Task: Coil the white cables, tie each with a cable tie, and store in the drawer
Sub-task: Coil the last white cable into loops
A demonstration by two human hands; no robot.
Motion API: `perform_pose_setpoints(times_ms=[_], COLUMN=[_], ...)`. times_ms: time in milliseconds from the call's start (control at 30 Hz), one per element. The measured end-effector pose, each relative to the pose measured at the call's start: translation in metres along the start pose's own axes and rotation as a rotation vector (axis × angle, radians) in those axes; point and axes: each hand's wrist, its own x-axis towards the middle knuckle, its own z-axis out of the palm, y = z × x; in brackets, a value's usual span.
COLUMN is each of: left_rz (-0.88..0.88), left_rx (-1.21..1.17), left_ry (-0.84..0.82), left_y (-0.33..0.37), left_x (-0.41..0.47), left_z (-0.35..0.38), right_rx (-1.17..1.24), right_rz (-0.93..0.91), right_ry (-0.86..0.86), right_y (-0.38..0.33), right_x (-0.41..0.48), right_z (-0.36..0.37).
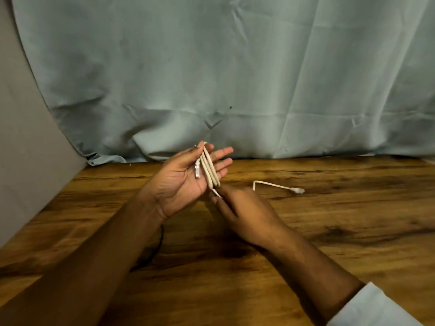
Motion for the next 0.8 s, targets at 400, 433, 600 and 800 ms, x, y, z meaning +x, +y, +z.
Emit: perform_pose_setpoints(times_ms=[400,433,600,800], left_rz=[-0.063,-0.099,-0.235,-0.309], left_rx=[0.687,0.734,0.958,0.505], left_ry=[0.237,0.238,0.095,-0.121], left_y=[-0.008,-0.008,-0.011,-0.008], left_x=[-0.007,-0.008,-0.012,-0.014], left_z=[-0.018,-0.021,-0.023,-0.019], right_rx=[-0.091,-0.082,-0.118,-0.124], right_rz=[-0.092,-0.086,-0.147,-0.056], right_ry=[0.026,0.035,0.053,0.171], right_y=[0.003,0.007,0.013,0.028], right_x=[0.001,0.001,0.002,-0.003], right_z=[-0.029,-0.031,-0.036,-0.036])
